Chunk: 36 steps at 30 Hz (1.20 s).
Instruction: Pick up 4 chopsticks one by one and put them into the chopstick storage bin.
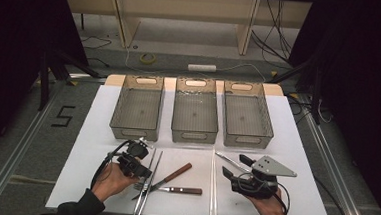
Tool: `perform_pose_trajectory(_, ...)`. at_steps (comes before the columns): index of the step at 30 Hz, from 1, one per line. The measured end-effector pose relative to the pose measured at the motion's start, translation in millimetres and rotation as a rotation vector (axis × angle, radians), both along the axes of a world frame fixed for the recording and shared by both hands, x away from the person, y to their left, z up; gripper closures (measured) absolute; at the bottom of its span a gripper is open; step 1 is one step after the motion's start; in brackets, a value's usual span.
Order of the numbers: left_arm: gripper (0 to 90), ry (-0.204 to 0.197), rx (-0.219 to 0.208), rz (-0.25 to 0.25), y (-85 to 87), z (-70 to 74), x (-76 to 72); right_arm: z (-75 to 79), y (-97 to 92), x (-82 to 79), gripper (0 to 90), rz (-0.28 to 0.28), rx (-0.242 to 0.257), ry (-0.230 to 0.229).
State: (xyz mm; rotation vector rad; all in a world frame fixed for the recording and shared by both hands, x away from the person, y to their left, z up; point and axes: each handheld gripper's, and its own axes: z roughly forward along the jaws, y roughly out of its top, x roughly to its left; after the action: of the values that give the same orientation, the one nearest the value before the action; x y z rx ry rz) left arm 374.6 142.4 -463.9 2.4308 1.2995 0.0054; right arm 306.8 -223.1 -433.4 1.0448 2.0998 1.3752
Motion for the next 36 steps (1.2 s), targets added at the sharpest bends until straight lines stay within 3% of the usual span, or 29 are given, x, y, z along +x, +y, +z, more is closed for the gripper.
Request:
perform_pose_trajectory(21, 71.6, 0.027, 0.008, 0.019, -5.4, -1.9, 0.2, -1.5, -1.0, 1.6, 28.8, -0.006, 0.005, 0.016)
perform_pose_trajectory(36, 75.0, 0.025, 0.009, 0.028, -4.4, -0.9, 1.6, -1.9, -0.5, 1.7, 28.8, -0.004, -0.001, 0.022)
